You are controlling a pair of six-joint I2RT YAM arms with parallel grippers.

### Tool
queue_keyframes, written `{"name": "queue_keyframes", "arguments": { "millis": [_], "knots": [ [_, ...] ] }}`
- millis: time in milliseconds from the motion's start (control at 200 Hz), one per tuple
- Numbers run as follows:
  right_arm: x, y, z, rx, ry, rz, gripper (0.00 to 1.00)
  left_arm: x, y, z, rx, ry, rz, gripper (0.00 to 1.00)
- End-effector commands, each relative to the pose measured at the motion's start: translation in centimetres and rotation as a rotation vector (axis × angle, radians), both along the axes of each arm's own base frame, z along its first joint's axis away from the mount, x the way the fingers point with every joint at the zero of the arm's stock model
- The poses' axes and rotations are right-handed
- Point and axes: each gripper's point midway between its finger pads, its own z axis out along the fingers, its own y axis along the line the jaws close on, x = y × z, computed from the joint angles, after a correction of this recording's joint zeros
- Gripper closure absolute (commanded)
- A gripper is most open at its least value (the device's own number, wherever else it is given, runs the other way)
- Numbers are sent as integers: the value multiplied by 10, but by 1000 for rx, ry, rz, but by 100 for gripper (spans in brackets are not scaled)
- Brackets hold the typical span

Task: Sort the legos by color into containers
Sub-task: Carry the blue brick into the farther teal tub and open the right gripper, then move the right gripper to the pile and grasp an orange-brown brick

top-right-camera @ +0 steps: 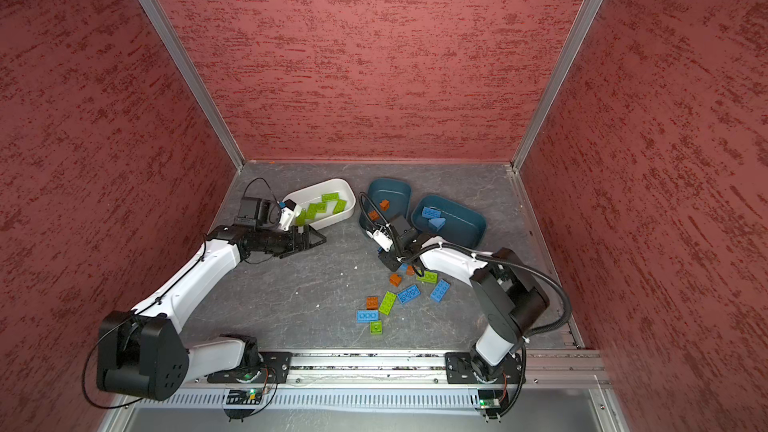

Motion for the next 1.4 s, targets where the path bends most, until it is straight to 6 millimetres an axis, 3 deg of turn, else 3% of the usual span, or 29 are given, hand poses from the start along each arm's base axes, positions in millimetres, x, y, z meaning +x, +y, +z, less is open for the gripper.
{"name": "queue_keyframes", "arguments": {
  "millis": [0, 115, 130, 170, 321, 421, 441, 586, 802, 872, 952, 1077, 1187, 1283, 1303, 1398],
  "knots": [
    [4, -10, 44, 41, -59, -14, 82, 1, -5, 10, -49, -28, -12, 1],
    [24, -45, 59, -8, -94, -78, 82, 3, -11, 13, -69, -33, -19, 1],
    [26, -51, 70, -2, -119, -91, 82, 3, -12, 13, -70, -35, -20, 1],
    [36, -68, 76, -19, -138, -122, 82, 4, -13, 14, -73, -36, -23, 1],
    [69, -134, 89, -98, -178, -259, 81, 2, -17, 16, -76, -41, -28, 1],
    [85, -164, 92, -120, -194, -306, 80, 2, -18, 17, -76, -42, -26, 1],
    [90, -168, 83, -133, -173, -311, 80, 2, -18, 17, -76, -40, -26, 1],
    [112, -203, 67, -183, -168, -375, 79, 2, -17, 18, -73, -42, -23, 1],
    [136, -223, 43, -309, -206, -339, 67, 1, -16, 15, -58, -36, -22, 1],
    [142, -223, 38, -315, -212, -328, 63, 2, -16, 15, -58, -34, -21, 1],
    [147, -220, 36, -304, -215, -310, 50, 2, -16, 14, -57, -31, -21, 1],
    [139, -191, 59, -152, -225, -251, 37, 0, -14, 15, -49, -31, -23, 1],
    [109, -151, 78, -77, -235, -138, 34, -1, -13, 16, -45, -31, -22, 1],
    [72, -108, 87, 39, -198, -35, 32, -2, -11, 16, -41, -28, -21, 1],
    [62, -100, 97, 70, -211, -12, 32, -2, -10, 15, -40, -27, -19, 1],
    [19, -62, 97, 129, -185, 111, 30, -2, -9, 14, -39, -27, -17, 1]
  ]
}}
